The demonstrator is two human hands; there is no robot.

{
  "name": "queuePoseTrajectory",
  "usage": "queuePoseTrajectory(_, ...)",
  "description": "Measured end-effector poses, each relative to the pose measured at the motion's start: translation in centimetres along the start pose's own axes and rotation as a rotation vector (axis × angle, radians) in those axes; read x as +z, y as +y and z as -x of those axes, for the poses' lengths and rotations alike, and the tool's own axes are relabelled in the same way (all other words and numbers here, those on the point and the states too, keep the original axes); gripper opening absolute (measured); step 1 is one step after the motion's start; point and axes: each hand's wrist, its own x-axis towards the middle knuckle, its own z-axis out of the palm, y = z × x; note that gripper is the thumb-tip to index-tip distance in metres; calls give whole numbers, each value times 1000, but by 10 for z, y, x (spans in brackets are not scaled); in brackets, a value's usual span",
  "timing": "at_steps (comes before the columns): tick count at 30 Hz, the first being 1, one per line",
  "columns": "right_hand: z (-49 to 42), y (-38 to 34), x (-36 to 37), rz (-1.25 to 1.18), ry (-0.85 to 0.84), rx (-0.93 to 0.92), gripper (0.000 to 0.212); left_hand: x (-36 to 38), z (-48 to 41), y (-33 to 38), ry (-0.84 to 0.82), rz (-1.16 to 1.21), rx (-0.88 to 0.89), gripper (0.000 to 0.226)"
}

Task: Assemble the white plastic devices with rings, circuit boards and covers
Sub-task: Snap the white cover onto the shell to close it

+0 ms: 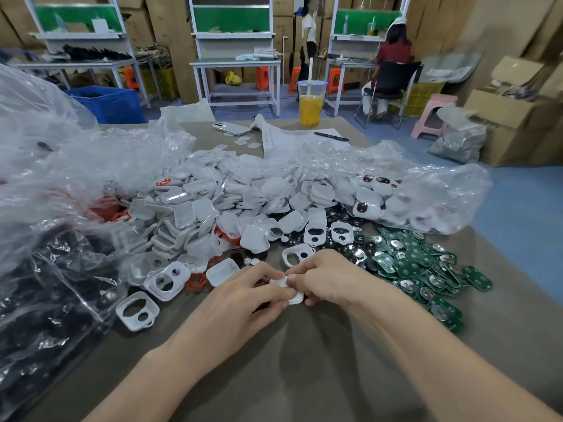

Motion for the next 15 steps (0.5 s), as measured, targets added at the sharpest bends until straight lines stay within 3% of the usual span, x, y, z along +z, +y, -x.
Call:
queuePoseTrajectory(4, 2, 2, 3, -39, 37, -6, 19, -2, -1, 1, 11, 67, -39, 25)
queuePoseTrajectory(9, 4, 10, 6, -64, 94, -57, 18, 0, -4, 1, 121, 28, -232, 41)
queuePoseTrajectory(15, 1, 15, 12, -233, 206, -130, 20, 10, -11, 9, 129, 92, -355, 30)
